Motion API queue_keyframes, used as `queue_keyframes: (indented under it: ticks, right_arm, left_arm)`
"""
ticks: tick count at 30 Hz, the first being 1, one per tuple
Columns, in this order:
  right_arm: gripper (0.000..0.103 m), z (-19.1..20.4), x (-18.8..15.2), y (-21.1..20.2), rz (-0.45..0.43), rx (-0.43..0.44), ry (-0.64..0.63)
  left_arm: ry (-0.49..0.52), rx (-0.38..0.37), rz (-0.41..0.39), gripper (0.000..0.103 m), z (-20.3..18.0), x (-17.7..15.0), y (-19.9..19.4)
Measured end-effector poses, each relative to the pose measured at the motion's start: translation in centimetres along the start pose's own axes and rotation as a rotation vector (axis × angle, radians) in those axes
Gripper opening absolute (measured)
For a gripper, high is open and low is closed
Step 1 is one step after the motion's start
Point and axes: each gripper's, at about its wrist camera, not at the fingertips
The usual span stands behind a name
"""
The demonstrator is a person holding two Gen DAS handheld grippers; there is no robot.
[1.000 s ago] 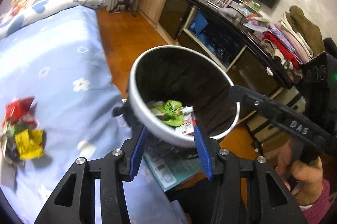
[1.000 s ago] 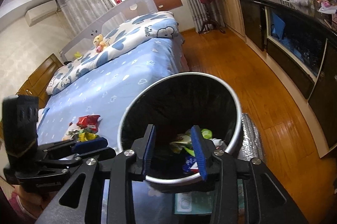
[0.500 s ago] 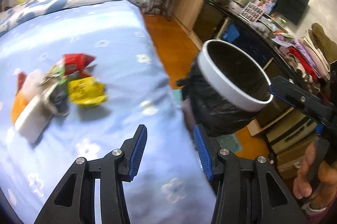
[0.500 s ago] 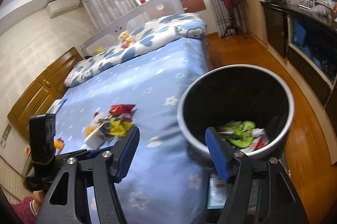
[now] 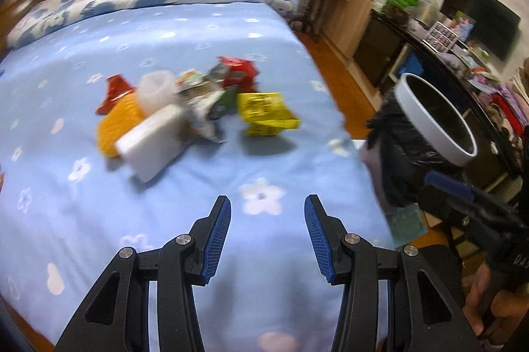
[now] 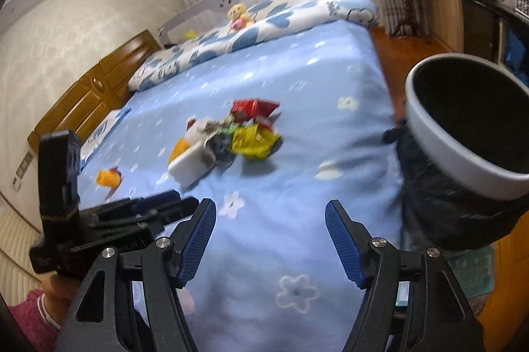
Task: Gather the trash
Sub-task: 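Grasp the white foam block with the left tool while the right tool grasps the yellow wrapper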
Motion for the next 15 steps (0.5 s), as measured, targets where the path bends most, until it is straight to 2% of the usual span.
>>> queue_keyframes:
  ticks: [7, 15]
  right_arm:
    - [0.070, 1.5, -1.1, 2.1, 0.034, 0.004, -0.016]
    - [0.070, 2.4, -0.5, 3.9, 0.028, 0.002, -0.031]
  left_arm:
    - [-0.043, 0.049, -0.009, 0.046, 1.5, -1.3, -1.5]
    - [-0.049, 0.074, -0.023, 0.048, 3.4, -0.7, -2.4]
Point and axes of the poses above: each gripper's, at about its wrist camera, not at the fingertips, and y roughly the way its jaws point, z to its left, x to its top, and after that the axes turned 12 degrees about -x, right-handed
